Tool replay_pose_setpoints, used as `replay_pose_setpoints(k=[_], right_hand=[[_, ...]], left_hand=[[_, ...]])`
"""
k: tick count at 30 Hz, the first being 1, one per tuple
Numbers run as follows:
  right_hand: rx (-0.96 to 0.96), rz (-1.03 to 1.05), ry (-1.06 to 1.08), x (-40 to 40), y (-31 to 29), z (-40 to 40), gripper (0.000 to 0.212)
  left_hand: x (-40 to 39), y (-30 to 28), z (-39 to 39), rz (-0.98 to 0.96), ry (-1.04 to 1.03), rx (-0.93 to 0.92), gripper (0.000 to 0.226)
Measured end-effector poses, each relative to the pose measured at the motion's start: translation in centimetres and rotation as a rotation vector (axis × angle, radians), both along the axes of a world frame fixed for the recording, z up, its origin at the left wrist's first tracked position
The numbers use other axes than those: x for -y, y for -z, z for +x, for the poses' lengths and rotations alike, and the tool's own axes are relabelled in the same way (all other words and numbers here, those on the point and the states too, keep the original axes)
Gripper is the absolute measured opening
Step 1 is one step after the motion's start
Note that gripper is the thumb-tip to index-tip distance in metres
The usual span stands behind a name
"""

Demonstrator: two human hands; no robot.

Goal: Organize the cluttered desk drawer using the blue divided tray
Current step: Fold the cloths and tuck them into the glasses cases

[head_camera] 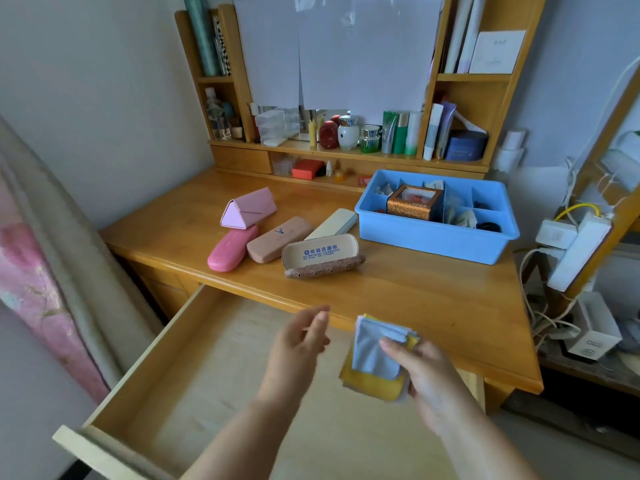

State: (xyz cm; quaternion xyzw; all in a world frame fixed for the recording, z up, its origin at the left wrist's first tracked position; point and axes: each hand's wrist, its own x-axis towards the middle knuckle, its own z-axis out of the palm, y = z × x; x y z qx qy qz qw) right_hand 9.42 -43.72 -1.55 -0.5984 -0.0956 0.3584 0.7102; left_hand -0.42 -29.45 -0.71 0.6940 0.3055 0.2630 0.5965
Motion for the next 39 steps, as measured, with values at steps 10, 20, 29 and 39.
replay_pose_setpoints(k=[10,20,29,39], right_hand=[[-0.106,0.097,0.194,1.4,1.2,5.5,0.016],[-0.142,0.228,0.075,2.6,-0.2,7.0,0.039],[0.255,-0.251,0.105,2.1,1.2,8.1,0.011],[0.166,-0.266,0.066,2.3,1.2,9.0,0.015]], left_hand=[[-11.5,-0.2,7.2,0.636,0.023,-0.461,0.01],[-1.0,3.5,8.6,0.696,0.161,-0.17,0.007],[0.4,4.0,7.4,0.808,0.315,-0.135,0.018],[-3.6,0.2,10.9,0.686,0.235,-0.293,0.037]])
